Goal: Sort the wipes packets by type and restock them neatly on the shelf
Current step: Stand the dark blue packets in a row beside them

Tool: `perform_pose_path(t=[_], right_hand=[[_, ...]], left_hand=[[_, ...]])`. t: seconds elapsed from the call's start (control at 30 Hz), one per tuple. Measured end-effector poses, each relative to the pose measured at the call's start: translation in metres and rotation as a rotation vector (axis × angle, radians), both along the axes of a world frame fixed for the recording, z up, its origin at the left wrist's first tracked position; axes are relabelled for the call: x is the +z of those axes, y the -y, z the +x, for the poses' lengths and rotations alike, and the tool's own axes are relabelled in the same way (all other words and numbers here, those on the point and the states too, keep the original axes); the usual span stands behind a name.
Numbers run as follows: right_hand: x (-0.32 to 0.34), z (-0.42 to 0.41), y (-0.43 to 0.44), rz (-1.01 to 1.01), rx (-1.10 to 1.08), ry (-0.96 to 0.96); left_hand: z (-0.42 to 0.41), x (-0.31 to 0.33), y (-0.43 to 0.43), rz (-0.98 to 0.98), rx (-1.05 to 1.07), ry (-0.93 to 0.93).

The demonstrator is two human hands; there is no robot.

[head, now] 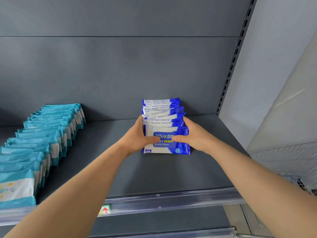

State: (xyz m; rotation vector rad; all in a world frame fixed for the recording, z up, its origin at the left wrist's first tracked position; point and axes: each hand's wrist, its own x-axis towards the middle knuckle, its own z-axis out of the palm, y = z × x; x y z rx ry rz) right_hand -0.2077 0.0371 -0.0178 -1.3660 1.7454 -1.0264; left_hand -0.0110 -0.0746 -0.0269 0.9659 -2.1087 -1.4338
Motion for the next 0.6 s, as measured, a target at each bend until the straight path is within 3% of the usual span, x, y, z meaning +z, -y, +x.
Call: perform_pose_path(t=[0.17, 0.27, 0.47, 0.6], right_hand=[[-0.004, -0.003, -0.001, -0.028, -0.044, 0.011], [0.0, -0.008, 0.001, 0.01, -0.15, -0.158], [-0.003, -0.015, 0.009, 0.089, 0.024, -0.011], [-0.002, -0.019, 0.01, 0.1, 0.036, -0.038]], left_hand=[[0.006, -0.005, 0.004, 0.009, -0.002, -0.003], [0.01, -0.011, 0.002, -0.05, 0.02, 0.053], [0.005, -0.021, -0.003, -0.398, -0.011, 0.339], [0.007, -0.015, 0.0, -0.329, 0.017, 0.299]])
